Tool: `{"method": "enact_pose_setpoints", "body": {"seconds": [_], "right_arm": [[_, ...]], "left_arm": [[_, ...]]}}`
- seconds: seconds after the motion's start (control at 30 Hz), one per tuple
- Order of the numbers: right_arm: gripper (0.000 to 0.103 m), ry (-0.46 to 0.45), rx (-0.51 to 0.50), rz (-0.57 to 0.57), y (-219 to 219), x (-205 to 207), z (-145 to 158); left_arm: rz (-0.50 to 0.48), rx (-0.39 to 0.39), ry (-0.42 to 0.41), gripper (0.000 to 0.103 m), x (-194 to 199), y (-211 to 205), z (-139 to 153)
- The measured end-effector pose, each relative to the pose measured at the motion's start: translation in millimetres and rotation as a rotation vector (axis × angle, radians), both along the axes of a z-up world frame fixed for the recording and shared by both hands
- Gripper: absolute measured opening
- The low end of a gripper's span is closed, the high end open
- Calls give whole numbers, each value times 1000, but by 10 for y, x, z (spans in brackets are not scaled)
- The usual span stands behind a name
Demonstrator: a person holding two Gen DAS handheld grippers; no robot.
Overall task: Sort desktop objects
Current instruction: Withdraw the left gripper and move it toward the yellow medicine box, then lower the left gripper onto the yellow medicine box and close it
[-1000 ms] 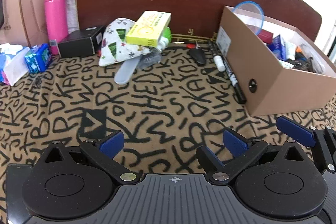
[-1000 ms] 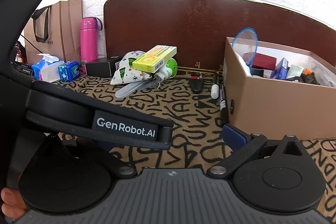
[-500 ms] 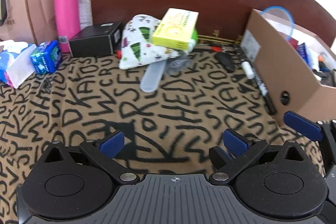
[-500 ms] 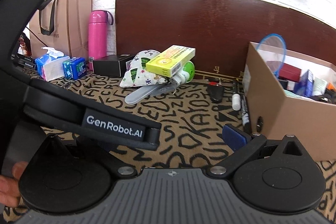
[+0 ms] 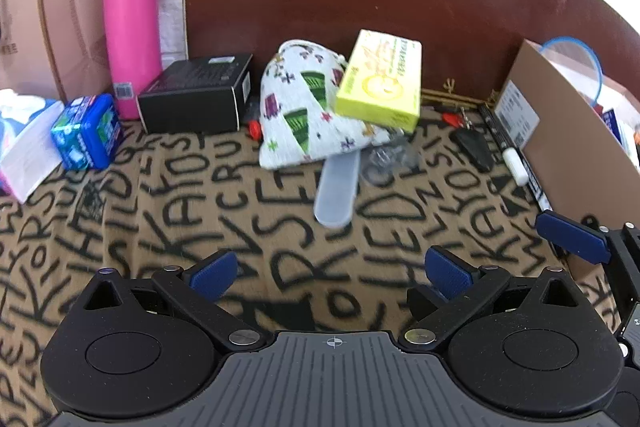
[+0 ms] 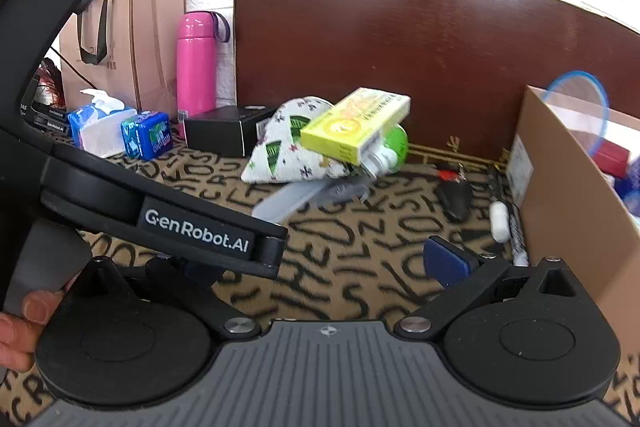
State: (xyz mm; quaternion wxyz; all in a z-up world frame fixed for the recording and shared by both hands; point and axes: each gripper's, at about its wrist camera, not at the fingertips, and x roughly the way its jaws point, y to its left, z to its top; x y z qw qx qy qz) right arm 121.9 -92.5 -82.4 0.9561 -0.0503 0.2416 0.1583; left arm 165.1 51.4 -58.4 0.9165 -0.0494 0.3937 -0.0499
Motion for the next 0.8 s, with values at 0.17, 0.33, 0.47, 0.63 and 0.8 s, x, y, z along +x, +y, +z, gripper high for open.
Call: {"method": "enact_pose_setpoints", "body": {"seconds": [0.17,0.33,0.47,0.63,0.8], "right_arm": [[102,-1,-3,10,59,193,-29],[99,-19,-16,-18,57,439,-43],[92,-38,-31,-34,83,681,-19],[86,-68,-75,-28,132,918,-27],[78,-72,-92,2,167,1084,-64]], "left_arm": [[78,-11,-15,103,251,248,-35],[96,-61,-3,95,526,391,-52],[53,-117,-24,90,697,349,44],[-68,-89,-89,79,974,131,141],[-108,-87,-86,79,1222,-9,89]]}}
